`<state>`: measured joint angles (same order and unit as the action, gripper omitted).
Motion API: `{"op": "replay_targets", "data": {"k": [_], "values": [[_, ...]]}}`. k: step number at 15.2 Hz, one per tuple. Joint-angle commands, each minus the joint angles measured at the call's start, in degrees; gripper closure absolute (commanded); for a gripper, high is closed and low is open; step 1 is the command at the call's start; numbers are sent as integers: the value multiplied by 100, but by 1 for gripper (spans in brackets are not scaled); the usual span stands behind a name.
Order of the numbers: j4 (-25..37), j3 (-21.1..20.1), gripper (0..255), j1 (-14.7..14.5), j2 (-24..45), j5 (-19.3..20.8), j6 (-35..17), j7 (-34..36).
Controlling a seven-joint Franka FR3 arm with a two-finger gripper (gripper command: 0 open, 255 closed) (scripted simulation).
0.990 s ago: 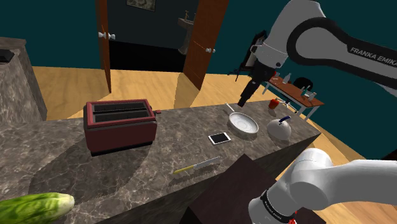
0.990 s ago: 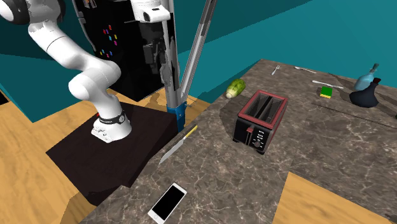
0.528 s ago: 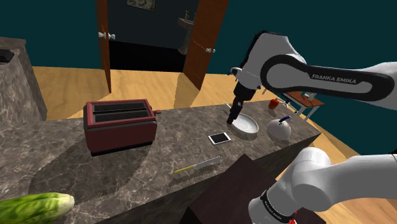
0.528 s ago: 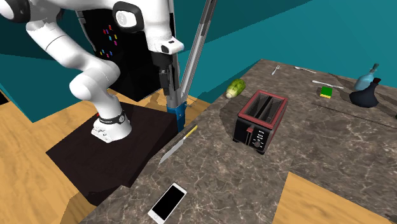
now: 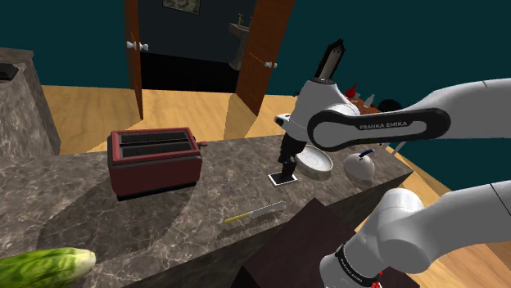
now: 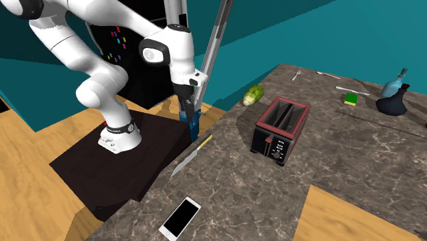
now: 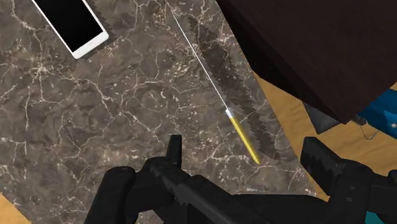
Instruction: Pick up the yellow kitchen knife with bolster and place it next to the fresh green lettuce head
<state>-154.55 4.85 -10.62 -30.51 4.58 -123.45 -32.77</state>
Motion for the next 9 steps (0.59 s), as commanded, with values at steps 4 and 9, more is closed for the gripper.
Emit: {"op": "replay_targets", "data": {"k": [4, 9], "values": [[-359, 146, 0, -203, 908, 178, -1156, -767], [-471, 234, 0, -366, 2067, 348, -2314, -1484]]}}
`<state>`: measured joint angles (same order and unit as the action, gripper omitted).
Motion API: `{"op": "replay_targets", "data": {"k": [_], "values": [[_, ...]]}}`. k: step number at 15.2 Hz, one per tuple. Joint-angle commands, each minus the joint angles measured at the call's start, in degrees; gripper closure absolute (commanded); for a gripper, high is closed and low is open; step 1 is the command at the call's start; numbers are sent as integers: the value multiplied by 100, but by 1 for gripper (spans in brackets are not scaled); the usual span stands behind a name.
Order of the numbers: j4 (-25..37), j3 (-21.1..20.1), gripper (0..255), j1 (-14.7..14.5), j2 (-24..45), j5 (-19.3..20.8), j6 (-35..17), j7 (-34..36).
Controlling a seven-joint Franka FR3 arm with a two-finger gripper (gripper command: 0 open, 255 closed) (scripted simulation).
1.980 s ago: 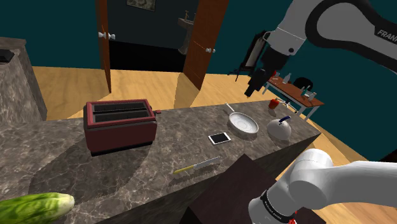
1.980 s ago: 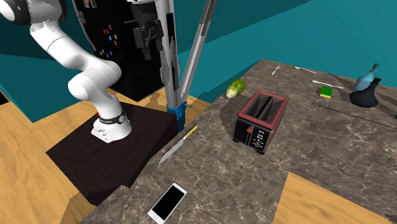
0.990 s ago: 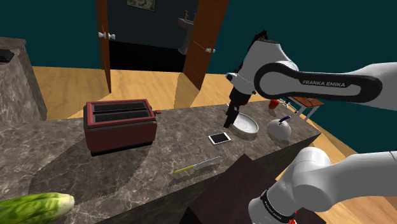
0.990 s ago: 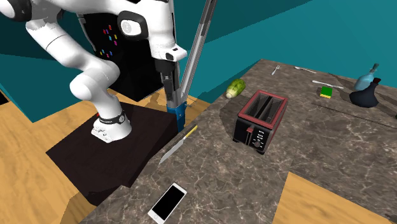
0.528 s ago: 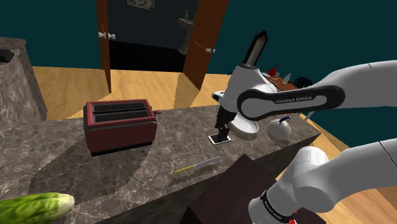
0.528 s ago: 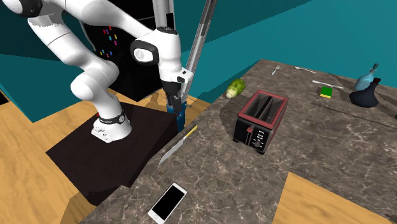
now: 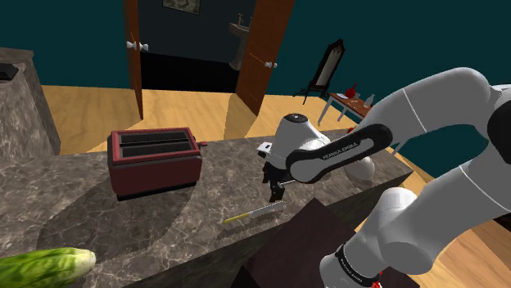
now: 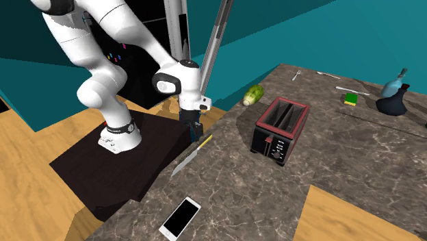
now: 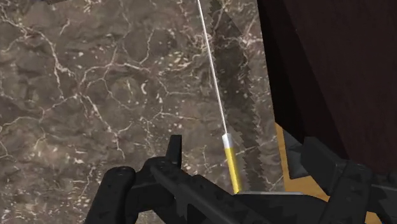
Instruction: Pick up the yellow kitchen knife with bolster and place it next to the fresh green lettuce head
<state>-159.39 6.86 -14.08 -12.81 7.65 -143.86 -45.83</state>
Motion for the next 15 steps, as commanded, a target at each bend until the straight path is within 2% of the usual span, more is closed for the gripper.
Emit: {"op": "replay_targets", "data": {"k": [1, 6, 15], "values": [[15, 41, 0, -46, 552, 77, -504, -314], [147, 30, 0, -111, 1898, 358, -1617, -896], [261, 89, 0, -105, 2758, 481, -2365, -813]]}}
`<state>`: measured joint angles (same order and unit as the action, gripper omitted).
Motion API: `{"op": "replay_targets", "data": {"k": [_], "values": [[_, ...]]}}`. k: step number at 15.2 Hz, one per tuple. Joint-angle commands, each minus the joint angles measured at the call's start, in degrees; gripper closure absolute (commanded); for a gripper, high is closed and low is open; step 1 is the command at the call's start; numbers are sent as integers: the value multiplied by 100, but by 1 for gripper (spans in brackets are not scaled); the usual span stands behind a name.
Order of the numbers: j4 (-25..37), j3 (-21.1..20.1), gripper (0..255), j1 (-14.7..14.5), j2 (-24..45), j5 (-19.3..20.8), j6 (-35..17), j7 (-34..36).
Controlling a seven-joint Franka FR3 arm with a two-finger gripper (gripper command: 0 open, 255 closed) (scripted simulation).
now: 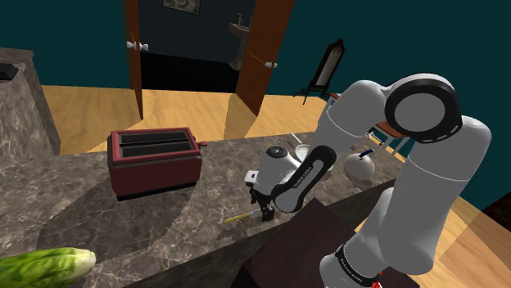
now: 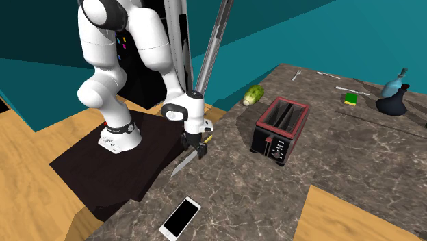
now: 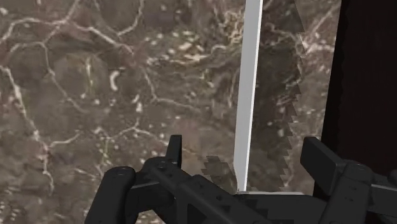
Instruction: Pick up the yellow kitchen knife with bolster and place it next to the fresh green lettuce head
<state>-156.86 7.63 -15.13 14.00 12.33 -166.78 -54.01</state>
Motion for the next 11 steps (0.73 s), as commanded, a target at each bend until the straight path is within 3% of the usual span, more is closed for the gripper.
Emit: {"op": "replay_targets", "data": {"k": [1, 7, 8, 11], "values": [[7, 12, 0, 1, 77, 13, -74, 5], [7, 12, 0, 0, 75, 12, -72, 5], [7, 12, 255, 0, 75, 12, -72, 5], [7, 12, 255, 0, 75, 12, -72, 5]]}}
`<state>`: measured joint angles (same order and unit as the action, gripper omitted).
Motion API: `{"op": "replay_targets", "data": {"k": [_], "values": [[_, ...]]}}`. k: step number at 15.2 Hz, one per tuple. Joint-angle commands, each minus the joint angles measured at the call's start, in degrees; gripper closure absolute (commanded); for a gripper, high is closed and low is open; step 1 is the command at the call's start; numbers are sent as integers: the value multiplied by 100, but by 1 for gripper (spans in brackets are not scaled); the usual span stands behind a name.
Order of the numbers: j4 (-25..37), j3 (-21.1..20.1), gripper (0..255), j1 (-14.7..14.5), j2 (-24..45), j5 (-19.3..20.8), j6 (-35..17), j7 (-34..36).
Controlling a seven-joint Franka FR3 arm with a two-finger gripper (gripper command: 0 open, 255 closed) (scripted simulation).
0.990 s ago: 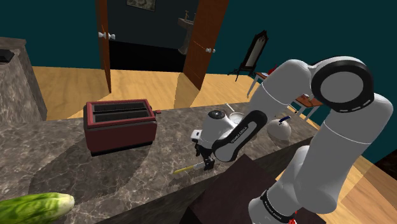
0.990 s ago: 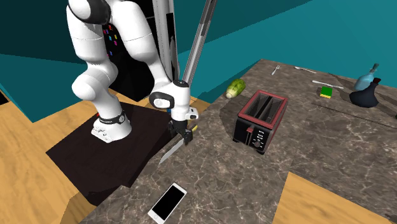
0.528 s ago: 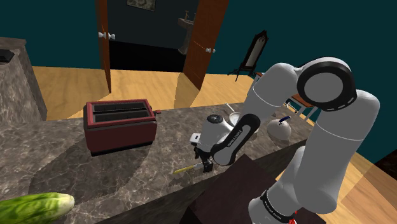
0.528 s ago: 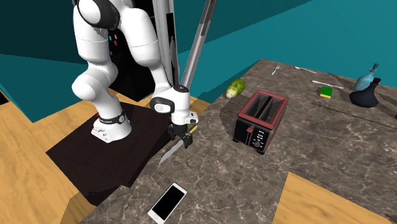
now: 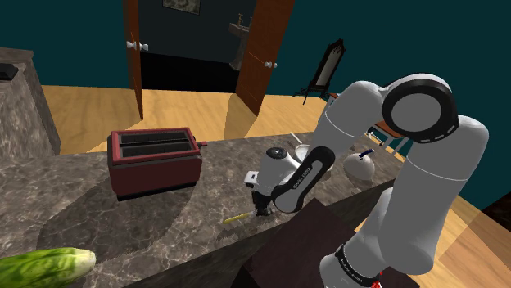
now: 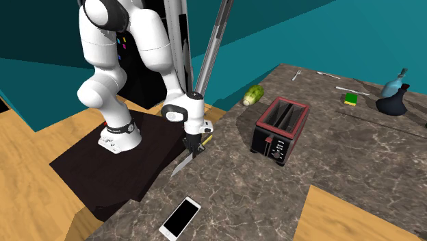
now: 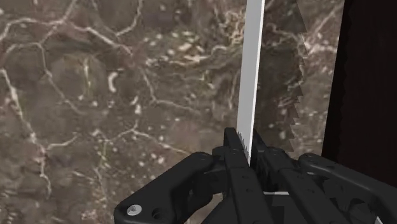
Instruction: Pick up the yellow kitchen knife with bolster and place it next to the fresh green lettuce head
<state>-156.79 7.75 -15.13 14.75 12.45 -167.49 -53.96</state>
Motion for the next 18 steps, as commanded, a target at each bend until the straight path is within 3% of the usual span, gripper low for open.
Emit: {"op": "replay_targets", "data": {"k": [1, 6, 18], "values": [[0, 0, 255, 0, 0, 0, 0, 0], [0, 0, 255, 0, 1, 0, -2, 0], [-201, -53, 255, 28, -1337, -136, 1136, -188]]}}
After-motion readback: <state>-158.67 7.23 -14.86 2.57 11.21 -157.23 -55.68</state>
